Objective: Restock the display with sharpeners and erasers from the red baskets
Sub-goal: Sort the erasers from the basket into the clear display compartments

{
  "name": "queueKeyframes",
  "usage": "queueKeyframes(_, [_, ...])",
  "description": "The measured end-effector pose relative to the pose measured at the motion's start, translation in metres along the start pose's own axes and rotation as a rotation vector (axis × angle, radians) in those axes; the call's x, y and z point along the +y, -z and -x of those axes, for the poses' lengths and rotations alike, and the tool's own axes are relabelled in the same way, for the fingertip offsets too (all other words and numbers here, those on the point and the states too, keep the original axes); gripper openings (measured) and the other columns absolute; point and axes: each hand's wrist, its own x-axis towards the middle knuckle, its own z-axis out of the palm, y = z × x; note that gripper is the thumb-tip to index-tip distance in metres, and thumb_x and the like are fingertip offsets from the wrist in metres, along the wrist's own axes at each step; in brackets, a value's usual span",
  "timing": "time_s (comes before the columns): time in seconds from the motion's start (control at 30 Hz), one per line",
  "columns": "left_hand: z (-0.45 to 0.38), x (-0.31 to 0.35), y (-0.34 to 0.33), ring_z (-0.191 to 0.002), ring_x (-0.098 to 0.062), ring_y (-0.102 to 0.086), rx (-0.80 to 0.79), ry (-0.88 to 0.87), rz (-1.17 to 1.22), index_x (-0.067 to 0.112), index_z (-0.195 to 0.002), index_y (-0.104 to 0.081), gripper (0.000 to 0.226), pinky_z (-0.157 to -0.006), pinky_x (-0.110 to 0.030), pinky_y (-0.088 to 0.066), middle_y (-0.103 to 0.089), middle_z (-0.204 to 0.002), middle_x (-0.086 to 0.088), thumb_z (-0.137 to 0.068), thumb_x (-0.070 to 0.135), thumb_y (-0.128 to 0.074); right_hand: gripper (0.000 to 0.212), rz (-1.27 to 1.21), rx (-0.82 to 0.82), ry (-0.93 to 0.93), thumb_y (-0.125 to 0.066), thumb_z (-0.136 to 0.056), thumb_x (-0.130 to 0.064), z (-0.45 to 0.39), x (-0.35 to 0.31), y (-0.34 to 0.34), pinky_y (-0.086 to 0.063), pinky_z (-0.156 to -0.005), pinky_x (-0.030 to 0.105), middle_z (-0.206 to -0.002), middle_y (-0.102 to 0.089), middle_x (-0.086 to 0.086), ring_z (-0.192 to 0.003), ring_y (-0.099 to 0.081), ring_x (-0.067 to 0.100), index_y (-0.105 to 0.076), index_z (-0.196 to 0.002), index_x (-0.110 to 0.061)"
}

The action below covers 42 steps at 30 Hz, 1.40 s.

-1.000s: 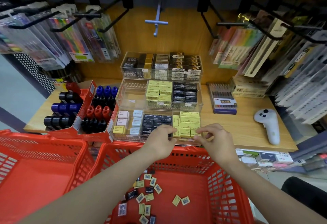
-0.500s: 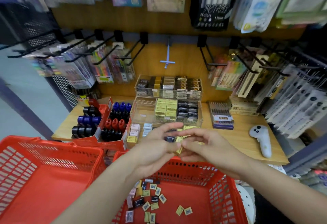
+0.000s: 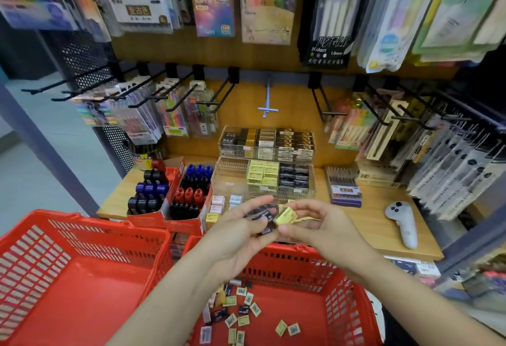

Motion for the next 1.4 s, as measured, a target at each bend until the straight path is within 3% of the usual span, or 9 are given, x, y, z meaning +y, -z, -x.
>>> queueKeyframes(0.2, [-0.023, -0.007, 0.015, -0.102, -0.028, -0.067, 0.263, 0.042, 0.026, 0.002, -0.115, -0.058, 0.022, -0.066, -0.035, -0.061, -0.063, -0.116, -0.024, -0.095, -0.006, -0.053, 0.034, -0.515, 0.138, -0.286, -0.075, -0.077, -0.003, -0.023, 0.023, 0.029, -0.060, -0.072, 0.029, -0.102, -0.074, 0.013, -0.093, -0.073, 0.026, -0.072, -0.109, -0.012])
queueKeyframes(0.27, [-0.035, -0.010, 0.018, -0.097, -0.024, -0.067, 0.301, 0.030, 0.037, -0.002, -0.117, -0.056, 0.023, -0.062, -0.030, -0.060, -0.061, -0.119, -0.023, -0.094, -0.002, -0.058, 0.030, -0.540, 0.214, -0.367, -0.070, -0.083, 0.001, -0.035, 0.037, 0.043, -0.060, -0.071, 0.030, -0.102, -0.074, 0.014, -0.092, -0.073, 0.026, -0.071, -0.111, -0.009])
queueKeyframes(0.43, [-0.064, -0.023, 0.024, -0.083, -0.021, -0.063, 0.367, 0.058, -0.075, -0.004, -0.109, -0.062, 0.018, -0.055, -0.023, -0.058, -0.055, -0.122, -0.018, -0.092, 0.002, -0.063, 0.036, -0.152, 0.340, -0.416, -0.074, -0.086, -0.011, -0.060, 0.085, 0.056, -0.055, -0.080, 0.034, -0.080, -0.070, 0.010, -0.073, -0.062, 0.021, -0.058, -0.118, -0.010])
queueKeyframes(0.53, [-0.081, -0.027, 0.028, -0.084, -0.022, -0.062, 0.390, 0.099, -0.136, 0.000, -0.096, -0.065, 0.005, -0.056, -0.021, -0.058, -0.055, -0.119, -0.015, -0.092, 0.000, -0.062, 0.023, 0.044, 0.332, -0.360, -0.072, -0.088, -0.015, -0.075, 0.098, 0.056, -0.056, -0.092, 0.043, -0.091, -0.073, 0.010, -0.079, -0.070, 0.023, -0.065, -0.109, -0.015])
queueKeyframes(0.7, [-0.106, -0.026, 0.031, -0.080, -0.018, -0.060, 0.372, 0.112, -0.187, 0.004, -0.095, -0.066, 0.009, -0.057, -0.021, -0.057, -0.058, -0.114, -0.015, -0.095, 0.000, -0.059, 0.030, 0.210, 0.246, -0.312, -0.067, -0.090, -0.004, -0.116, 0.104, 0.031, -0.060, -0.080, 0.037, -0.099, -0.065, 0.010, -0.081, -0.072, 0.020, -0.065, -0.116, -0.018])
queueKeyframes(0.87, [-0.115, -0.026, 0.034, -0.077, -0.017, -0.061, 0.347, 0.135, -0.218, 0.008, -0.094, -0.067, 0.011, -0.058, -0.021, -0.058, -0.060, -0.109, -0.013, -0.095, 0.000, -0.059, 0.027, 0.313, 0.171, -0.292, -0.070, -0.088, -0.002, -0.148, 0.111, 0.005, -0.055, -0.053, 0.018, -0.069, -0.063, 0.001, -0.064, -0.067, 0.014, -0.065, -0.113, -0.008])
queueKeyframes(1.1, [-0.116, -0.027, 0.047, -0.078, -0.018, -0.063, 0.370, 0.155, -0.204, 0.008, -0.095, -0.066, 0.010, -0.057, -0.022, -0.058, -0.062, -0.109, -0.015, -0.094, 0.000, -0.060, 0.045, 0.663, 0.184, -0.144, -0.074, -0.085, -0.035, -0.152, 0.130, 0.007, -0.051, -0.093, 0.030, -0.072, -0.059, -0.007, -0.074, -0.058, 0.009, -0.065, -0.123, -0.013])
queueKeyframes(1.2, [-0.116, -0.026, 0.050, -0.080, -0.017, -0.065, 0.376, 0.139, -0.206, 0.008, -0.098, -0.064, 0.009, -0.062, -0.026, -0.057, -0.064, -0.107, -0.013, -0.093, 0.001, -0.062, 0.046, 0.694, 0.186, -0.140, -0.074, -0.084, -0.039, -0.148, 0.131, 0.009, -0.040, -0.050, 0.008, -0.070, -0.056, -0.009, -0.061, -0.052, 0.001, -0.066, -0.123, -0.016])
queueKeyframes(1.4, [-0.106, -0.025, 0.053, -0.078, -0.014, -0.066, 0.359, 0.114, -0.253, 0.010, -0.098, -0.065, 0.010, -0.061, -0.025, -0.057, -0.067, -0.094, -0.007, -0.091, 0.004, -0.067, 0.054, 0.704, 0.178, -0.171, -0.072, -0.085, -0.043, -0.142, 0.123, 0.005, -0.033, -0.040, 0.011, -0.066, -0.052, -0.008, -0.052, -0.048, 0.002, -0.060, -0.133, -0.021])
